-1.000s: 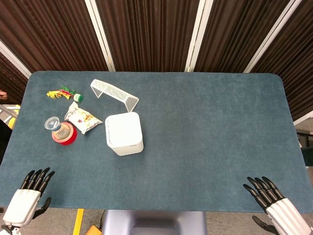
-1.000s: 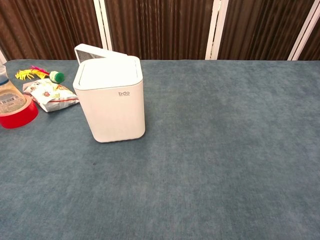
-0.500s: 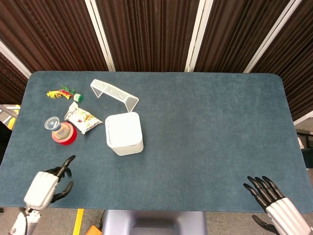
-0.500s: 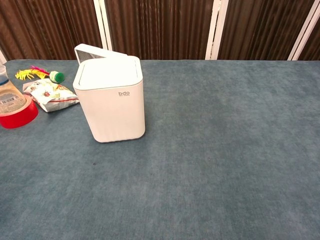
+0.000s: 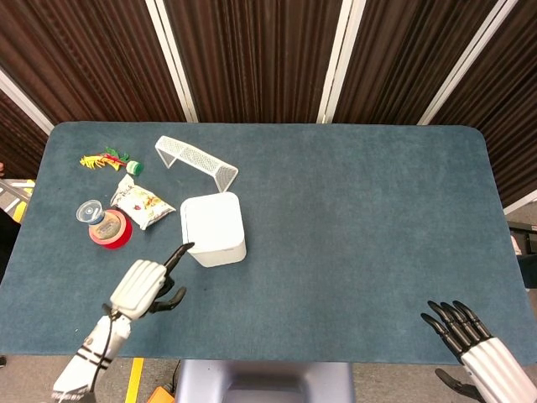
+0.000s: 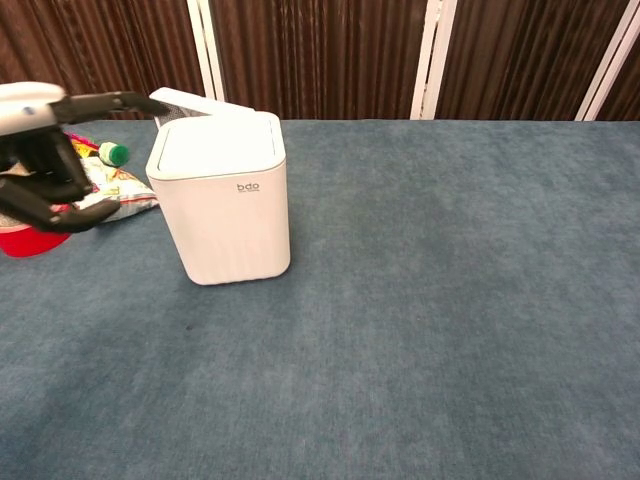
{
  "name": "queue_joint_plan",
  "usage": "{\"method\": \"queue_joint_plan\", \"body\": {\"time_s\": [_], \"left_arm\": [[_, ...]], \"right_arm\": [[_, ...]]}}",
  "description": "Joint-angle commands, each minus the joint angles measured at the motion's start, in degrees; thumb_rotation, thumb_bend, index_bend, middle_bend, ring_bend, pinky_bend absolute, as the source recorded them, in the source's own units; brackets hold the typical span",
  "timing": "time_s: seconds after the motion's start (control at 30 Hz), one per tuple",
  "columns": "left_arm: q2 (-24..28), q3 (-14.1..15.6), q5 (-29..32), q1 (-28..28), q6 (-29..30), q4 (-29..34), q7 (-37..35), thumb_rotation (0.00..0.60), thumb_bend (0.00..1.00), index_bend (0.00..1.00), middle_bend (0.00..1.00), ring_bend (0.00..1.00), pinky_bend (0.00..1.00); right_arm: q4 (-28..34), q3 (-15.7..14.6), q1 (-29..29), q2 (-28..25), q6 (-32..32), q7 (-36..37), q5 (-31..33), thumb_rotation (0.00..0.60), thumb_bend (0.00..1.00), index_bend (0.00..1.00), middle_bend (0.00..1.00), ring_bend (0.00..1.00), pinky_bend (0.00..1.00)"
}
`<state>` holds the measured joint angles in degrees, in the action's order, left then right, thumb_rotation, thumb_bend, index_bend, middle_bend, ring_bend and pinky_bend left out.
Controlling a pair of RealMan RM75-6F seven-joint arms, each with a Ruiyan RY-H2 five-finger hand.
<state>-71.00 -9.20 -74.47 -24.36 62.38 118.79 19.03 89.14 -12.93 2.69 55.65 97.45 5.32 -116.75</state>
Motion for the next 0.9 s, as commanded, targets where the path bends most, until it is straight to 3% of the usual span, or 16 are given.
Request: {"method": "queue_joint_plan", "body": {"time_s": [0.03, 0.27, 0.57, 0.9], "left_arm": [[-3.32, -3.77, 9.35, -5.4, -2.41, 1.14, 6.59, 0.6, 0.44, 0.0, 1.0, 1.0, 1.0], [-3.81, -4.65, 22.68, -11.62, -4.75, 0.44, 11.84, 0.6, 0.44, 0.0, 1.0, 1.0, 1.0], [-4.25, -3.61, 27.44, -14.66, -2.43, 1.63, 15.69, 0.6, 0.44, 0.0, 1.0, 1.0, 1.0], [-4.51, -1.13, 37.43, -20.09, -0.09, 2.69, 21.68, 0.6, 0.44, 0.0, 1.0, 1.0, 1.0]], "right_arm": [[-0.09, -0.08, -0.09, -0.14, 0.06, 0.3, -0.11, 0.6, 0.31, 0.0, 0.0, 0.0, 0.0], [-0.49, -0.39, -0.05, -0.37, 0.63, 1.07, -0.74, 0.6, 0.31, 0.0, 0.0, 0.0, 0.0], [-0.61, -0.4, -0.05, -0.39, 0.83, 1.29, -0.78, 0.6, 0.31, 0.0, 0.0, 0.0, 0.0], [-1.14, -0.38, 0.15, -0.48, 1.89, 2.23, -0.92, 0.6, 0.31, 0.0, 0.0, 0.0, 0.0]]}}
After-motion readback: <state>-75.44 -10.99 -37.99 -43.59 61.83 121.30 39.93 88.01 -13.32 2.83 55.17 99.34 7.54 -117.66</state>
